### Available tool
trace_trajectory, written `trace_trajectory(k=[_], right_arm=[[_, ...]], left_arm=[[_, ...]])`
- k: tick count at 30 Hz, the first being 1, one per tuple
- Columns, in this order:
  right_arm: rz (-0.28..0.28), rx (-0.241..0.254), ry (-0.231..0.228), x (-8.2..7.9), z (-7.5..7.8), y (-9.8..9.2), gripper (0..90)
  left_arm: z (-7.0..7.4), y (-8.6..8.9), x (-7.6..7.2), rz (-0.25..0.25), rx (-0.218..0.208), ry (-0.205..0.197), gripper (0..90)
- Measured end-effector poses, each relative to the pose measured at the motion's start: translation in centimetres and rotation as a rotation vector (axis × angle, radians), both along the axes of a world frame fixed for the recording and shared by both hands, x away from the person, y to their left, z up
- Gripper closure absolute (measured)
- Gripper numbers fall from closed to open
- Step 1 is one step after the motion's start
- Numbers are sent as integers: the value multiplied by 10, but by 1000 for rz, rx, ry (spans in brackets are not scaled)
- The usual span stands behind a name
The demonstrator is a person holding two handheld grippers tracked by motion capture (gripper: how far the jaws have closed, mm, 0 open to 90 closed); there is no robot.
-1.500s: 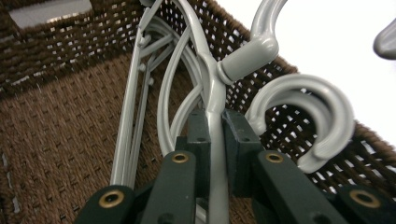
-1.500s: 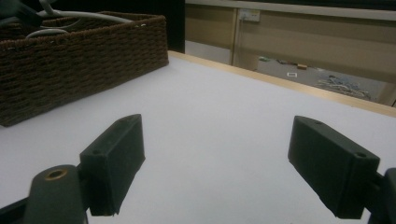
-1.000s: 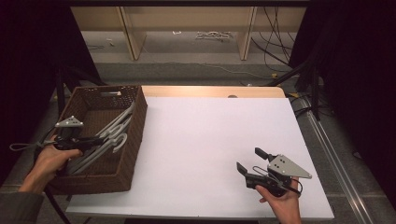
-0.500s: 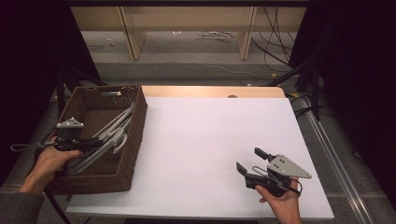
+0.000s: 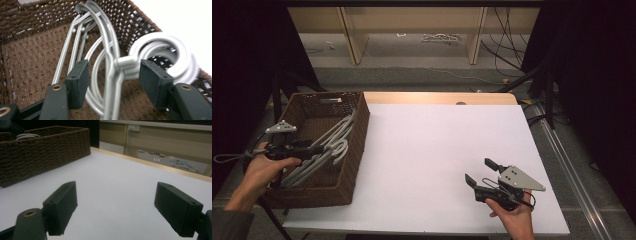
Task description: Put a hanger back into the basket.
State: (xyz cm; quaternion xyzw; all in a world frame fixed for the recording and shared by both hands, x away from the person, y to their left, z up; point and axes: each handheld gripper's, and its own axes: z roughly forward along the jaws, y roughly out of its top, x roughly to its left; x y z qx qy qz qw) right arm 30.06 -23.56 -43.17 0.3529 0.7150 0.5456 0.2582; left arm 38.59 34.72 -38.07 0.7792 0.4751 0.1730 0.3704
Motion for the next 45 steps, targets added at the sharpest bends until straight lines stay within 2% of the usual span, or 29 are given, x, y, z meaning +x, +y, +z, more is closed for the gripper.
trace_trajectory(k=[1,4,7,9,11,12,13,14,17,22,25,29,36,45], right_arm=[[3,1,1,0,0,0,195],[3,0,1,0,0,0,196],[-1,-4,-2,0,0,-1,195],[-1,-6,0,0,1,-1,196],[-1,-7,-1,0,1,-1,195],[0,-6,0,0,1,-1,196],[0,-7,0,0,0,-1,196],[0,-6,0,0,0,-1,195],[1,-6,0,0,1,-1,195],[1,-6,1,0,0,0,196],[1,-6,1,-1,1,0,196],[0,-8,0,-1,1,-1,196],[-8,-7,-9,-2,1,-2,195],[-2,-10,-3,-2,2,-2,195]], left_arm=[[0,-4,-1,22,-34,-14,399],[4,-9,-4,23,-52,-31,379],[7,-14,-6,13,-102,-38,359],[11,-17,-9,9,-81,-46,343],[13,-21,-11,-2,-84,-50,331],[13,-24,-12,9,-102,-59,319],[15,-25,-14,7,-97,-56,295],[16,-28,-15,16,-122,-68,284],[20,-36,-19,27,-154,-88,262],[25,-50,-25,14,-200,-118,232],[28,-59,-29,-17,-212,-126,223],[31,-72,-32,-26,-222,-148,196],[33,-94,-35,-79,-251,-166,185],[33,-113,-40,-114,-257,-208,186]])
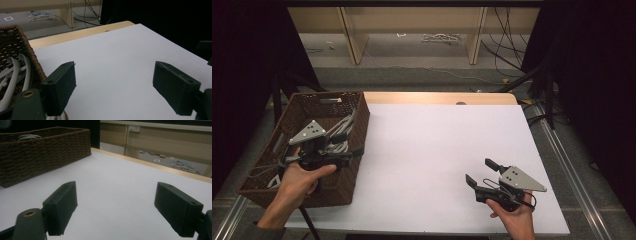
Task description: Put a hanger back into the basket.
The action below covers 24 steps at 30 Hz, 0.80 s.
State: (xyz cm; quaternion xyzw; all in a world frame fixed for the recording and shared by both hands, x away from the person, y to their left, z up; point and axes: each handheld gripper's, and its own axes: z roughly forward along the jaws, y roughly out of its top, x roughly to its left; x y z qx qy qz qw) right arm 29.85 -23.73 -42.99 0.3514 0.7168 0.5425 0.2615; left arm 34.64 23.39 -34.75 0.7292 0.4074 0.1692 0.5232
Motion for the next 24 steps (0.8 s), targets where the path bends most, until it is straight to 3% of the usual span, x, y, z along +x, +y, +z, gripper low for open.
trace_trajectory(k=[9,24], right_arm=[[2,0,0,0,0,0,194],[5,-2,4,0,0,0,195]], left_arm=[[-4,-14,-4,-29,-10,-11,186],[-5,-30,-6,-34,-28,-46,187]])
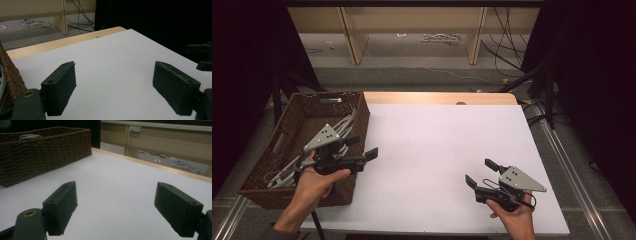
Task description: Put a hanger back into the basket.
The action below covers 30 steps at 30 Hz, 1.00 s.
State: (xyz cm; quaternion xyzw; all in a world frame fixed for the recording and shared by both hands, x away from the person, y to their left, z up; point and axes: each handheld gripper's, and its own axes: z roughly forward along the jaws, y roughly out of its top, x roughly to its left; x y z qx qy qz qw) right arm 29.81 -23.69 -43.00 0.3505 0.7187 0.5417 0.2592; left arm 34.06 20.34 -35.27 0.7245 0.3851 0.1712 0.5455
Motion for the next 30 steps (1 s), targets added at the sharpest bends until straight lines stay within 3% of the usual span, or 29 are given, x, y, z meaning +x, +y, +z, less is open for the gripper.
trace_trajectory(k=[8,12,14,19,27,30], right_arm=[[1,-1,0,0,0,0,195],[8,21,-9,1,-1,1,195],[7,11,-31,2,-1,0,194],[2,-4,-18,0,0,0,194],[9,-14,-17,-1,1,1,194],[8,-9,-23,-1,0,2,194]], left_arm=[[-2,-10,-3,-20,-2,-11,188],[-5,-19,-6,-39,-8,-23,190],[-8,-25,-7,-50,-15,-27,190],[-15,-35,-11,-78,0,-43,191],[-32,-48,-17,-109,-18,-38,193],[-37,-50,-18,-109,8,-48,194]])
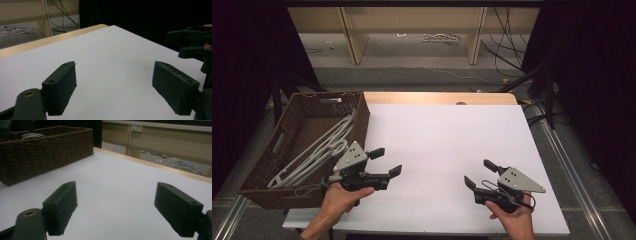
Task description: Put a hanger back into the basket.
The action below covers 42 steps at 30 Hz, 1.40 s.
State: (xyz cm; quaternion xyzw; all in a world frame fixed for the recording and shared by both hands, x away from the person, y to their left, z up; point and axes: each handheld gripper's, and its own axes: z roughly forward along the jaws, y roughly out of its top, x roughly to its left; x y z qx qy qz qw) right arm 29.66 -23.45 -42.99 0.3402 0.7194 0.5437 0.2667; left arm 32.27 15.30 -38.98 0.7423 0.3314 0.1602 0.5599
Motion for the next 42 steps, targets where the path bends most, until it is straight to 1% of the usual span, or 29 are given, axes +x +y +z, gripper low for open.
trace_trajectory(k=[2,4,5,6,10,11,13,14,15,16,20,21,23,24,25,28,29,30,31,32,33,34,35,37,38,39,40,41,42], right_arm=[[7,-3,20,-2,1,0,194],[17,19,10,-1,0,2,194],[12,5,11,-1,0,2,194],[11,-7,10,-1,0,1,194],[21,6,1,-1,0,3,194],[19,4,17,-3,0,3,194],[27,5,25,-3,0,3,193],[24,-3,9,-2,0,3,193],[22,-5,11,-2,0,3,192],[29,2,7,-2,0,3,192],[36,3,5,-2,0,4,186],[32,7,0,-2,0,5,184],[35,11,-3,-2,-1,6,168],[30,-1,28,-4,0,6,161],[28,-2,29,-4,0,6,161],[27,-7,15,-4,0,6,159],[33,7,5,-3,-1,7,159],[37,16,27,-4,-1,9,159],[34,1,28,-4,-1,8,158],[41,12,16,-4,-1,9,158],[33,-23,31,-5,1,7,158],[32,-25,31,-5,1,7,158],[36,5,5,-3,-2,9,158],[33,-4,14,-4,-1,9,158],[42,11,9,-3,-2,10,158],[42,12,18,-4,-2,10,158],[41,8,6,-3,-2,9,158],[44,16,27,-4,-1,10,158],[37,3,28,-5,-1,9,158]], left_arm=[[-4,-2,-1,-2,-8,-1,194],[-8,-4,-1,-7,-12,-2,193],[-9,-4,-2,-13,0,-7,193],[-11,-5,-2,-18,-6,-17,193],[-18,-5,-5,-26,23,-53,191],[-20,-5,-5,-25,26,-61,188],[-26,-3,-7,-27,42,-65,185],[-26,-3,-7,-27,42,-65,181],[-33,-1,-9,-26,52,-70,179],[-38,0,-10,-17,56,-67,180],[-51,0,-16,-8,62,-13,178],[-51,0,-17,-8,64,-10,177],[-49,1,-20,-6,76,-41,176],[-49,1,-20,-8,73,-50,177],[-48,2,-20,-10,63,-53,177],[-49,3,-20,-2,49,-44,176],[-49,3,-19,0,61,-49,176],[-49,3,-19,0,55,-43,177],[-49,3,-20,0,50,-40,177],[-49,3,-19,-5,55,-50,177],[-49,3,-19,-6,52,-50,176],[-49,2,-19,-2,44,-40,177],[-49,2,-18,-7,57,-49,177],[-50,2,-18,-7,46,-42,176],[-50,1,-18,0,44,-35,177],[-50,1,-18,-6,38,-37,177],[-50,2,-17,-13,46,-47,177],[-50,2,-18,-11,50,-47,177],[-50,2,-17,-11,48,-47,177]])
